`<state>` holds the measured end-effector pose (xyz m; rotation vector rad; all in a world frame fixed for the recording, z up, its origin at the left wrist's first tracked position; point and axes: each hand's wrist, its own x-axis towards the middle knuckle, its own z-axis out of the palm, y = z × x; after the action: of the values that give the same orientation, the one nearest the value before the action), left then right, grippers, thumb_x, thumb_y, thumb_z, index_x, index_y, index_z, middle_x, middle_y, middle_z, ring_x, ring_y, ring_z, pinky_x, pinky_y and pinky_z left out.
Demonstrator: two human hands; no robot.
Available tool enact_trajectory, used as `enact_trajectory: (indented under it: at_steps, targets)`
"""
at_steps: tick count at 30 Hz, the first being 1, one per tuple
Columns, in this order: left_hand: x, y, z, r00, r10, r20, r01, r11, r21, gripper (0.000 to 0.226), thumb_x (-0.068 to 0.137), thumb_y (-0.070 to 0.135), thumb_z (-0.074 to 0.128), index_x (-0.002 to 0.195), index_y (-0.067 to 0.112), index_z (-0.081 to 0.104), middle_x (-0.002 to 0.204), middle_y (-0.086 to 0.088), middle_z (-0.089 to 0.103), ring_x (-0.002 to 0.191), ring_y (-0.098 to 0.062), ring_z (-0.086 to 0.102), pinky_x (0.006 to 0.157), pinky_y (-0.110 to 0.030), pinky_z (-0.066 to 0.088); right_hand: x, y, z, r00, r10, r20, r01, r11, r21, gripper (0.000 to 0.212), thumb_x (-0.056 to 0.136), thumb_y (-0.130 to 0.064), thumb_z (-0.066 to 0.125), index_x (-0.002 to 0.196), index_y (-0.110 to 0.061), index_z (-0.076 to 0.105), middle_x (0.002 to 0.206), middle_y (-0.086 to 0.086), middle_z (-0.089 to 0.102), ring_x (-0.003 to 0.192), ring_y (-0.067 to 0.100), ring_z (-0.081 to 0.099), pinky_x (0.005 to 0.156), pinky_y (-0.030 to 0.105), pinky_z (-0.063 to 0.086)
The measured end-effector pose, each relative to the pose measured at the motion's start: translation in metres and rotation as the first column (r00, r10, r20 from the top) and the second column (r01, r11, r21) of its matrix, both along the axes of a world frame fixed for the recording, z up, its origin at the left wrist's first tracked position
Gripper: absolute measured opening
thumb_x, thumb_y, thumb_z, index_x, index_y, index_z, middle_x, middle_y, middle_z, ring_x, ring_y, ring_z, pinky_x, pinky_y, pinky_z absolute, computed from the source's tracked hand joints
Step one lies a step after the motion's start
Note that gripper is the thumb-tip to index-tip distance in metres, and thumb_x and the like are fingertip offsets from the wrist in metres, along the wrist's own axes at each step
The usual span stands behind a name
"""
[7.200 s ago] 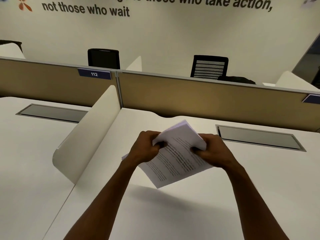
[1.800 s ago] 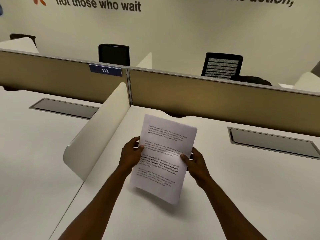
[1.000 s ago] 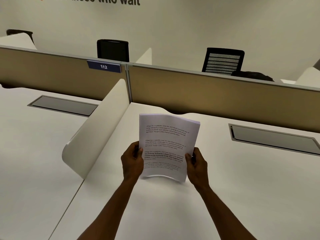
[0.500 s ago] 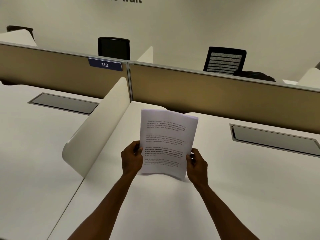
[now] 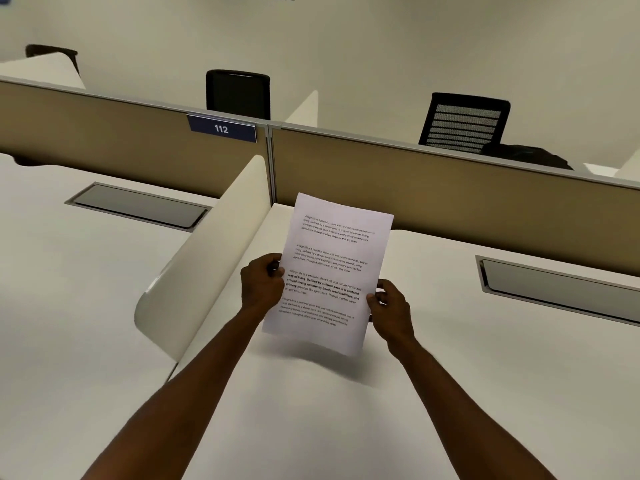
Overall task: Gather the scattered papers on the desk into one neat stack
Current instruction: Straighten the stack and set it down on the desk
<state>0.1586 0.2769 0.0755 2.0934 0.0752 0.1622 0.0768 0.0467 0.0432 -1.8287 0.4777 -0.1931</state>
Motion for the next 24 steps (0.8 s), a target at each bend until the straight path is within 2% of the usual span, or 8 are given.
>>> enact_trajectory:
  at_steps: [3, 6, 11, 17, 20, 24]
  targets:
    - [0.025, 0.006, 0.001, 0.997, 0.031, -0.072, -0.032, 0.999, -0.014, 0.032, 0.09, 0.003, 0.063, 0.121, 0.007, 0.069, 0.118, -0.012, 0.071, 0.11, -0.027, 0.066, 0.093, -0.025, 0.046, 0.023, 0.007, 0.001, 0.996, 0.029, -0.082, -0.02, 0.993, 0.117, 0.021, 0.094, -0.009, 0.055, 0.109, -0.022, 0.061, 0.104, 0.011, 0.071, 0.092, 0.029, 0.07, 0.066, 0.04, 0.061]
    - [0.05, 0.014, -0.003, 0.99, 0.044, -0.134, -0.047, 0.999, -0.014, 0.035, 0.091, 0.005, 0.063, 0.126, 0.004, 0.065, 0.125, -0.015, 0.067, 0.117, -0.03, 0.062, 0.104, -0.033, 0.045, 0.049, 0.016, -0.001, 0.987, 0.058, -0.151, -0.027, 0.98, 0.197, 0.023, 0.092, -0.006, 0.052, 0.112, -0.014, 0.061, 0.109, 0.015, 0.069, 0.092, 0.031, 0.071, 0.059, 0.033, 0.058]
    - [0.088, 0.032, -0.019, 0.978, 0.061, -0.197, -0.056, 0.998, 0.029, 0.033, 0.089, 0.002, 0.059, 0.12, 0.002, 0.068, 0.118, -0.017, 0.07, 0.111, -0.031, 0.065, 0.095, -0.028, 0.047, 0.094, 0.035, -0.01, 0.96, 0.095, -0.263, -0.015, 0.957, 0.29, 0.029, 0.091, -0.002, 0.051, 0.117, -0.009, 0.06, 0.113, 0.014, 0.068, 0.094, 0.032, 0.071, 0.059, 0.033, 0.058]
    - [0.125, 0.045, -0.042, 0.967, 0.048, -0.249, -0.021, 0.994, 0.111, 0.036, 0.086, -0.002, 0.057, 0.121, -0.002, 0.066, 0.12, -0.021, 0.069, 0.11, -0.033, 0.065, 0.086, -0.019, 0.039, 0.138, 0.056, -0.037, 0.928, 0.105, -0.357, 0.009, 0.953, 0.303, 0.022, 0.088, 0.0, 0.054, 0.104, -0.011, 0.063, 0.107, 0.016, 0.07, 0.09, 0.033, 0.071, 0.072, 0.044, 0.062]
    - [0.144, 0.048, -0.056, 0.959, 0.04, -0.279, 0.002, 0.989, 0.147, 0.038, 0.085, -0.002, 0.058, 0.123, -0.003, 0.064, 0.119, -0.021, 0.068, 0.11, -0.033, 0.065, 0.089, -0.023, 0.043, 0.157, 0.064, -0.051, 0.913, 0.084, -0.399, 0.026, 0.964, 0.263, 0.021, 0.084, -0.002, 0.056, 0.099, -0.014, 0.065, 0.104, 0.014, 0.071, 0.092, 0.034, 0.071, 0.08, 0.051, 0.061]
    - [0.167, 0.047, -0.07, 0.957, 0.031, -0.289, 0.022, 0.983, 0.18, 0.043, 0.083, 0.0, 0.061, 0.126, -0.005, 0.06, 0.121, -0.022, 0.066, 0.109, -0.034, 0.064, 0.097, -0.033, 0.048, 0.181, 0.07, -0.067, 0.904, 0.038, -0.426, 0.048, 0.98, 0.191, 0.02, 0.077, -0.01, 0.057, 0.091, -0.017, 0.069, 0.097, 0.013, 0.073, 0.088, 0.035, 0.071, 0.075, 0.053, 0.061]
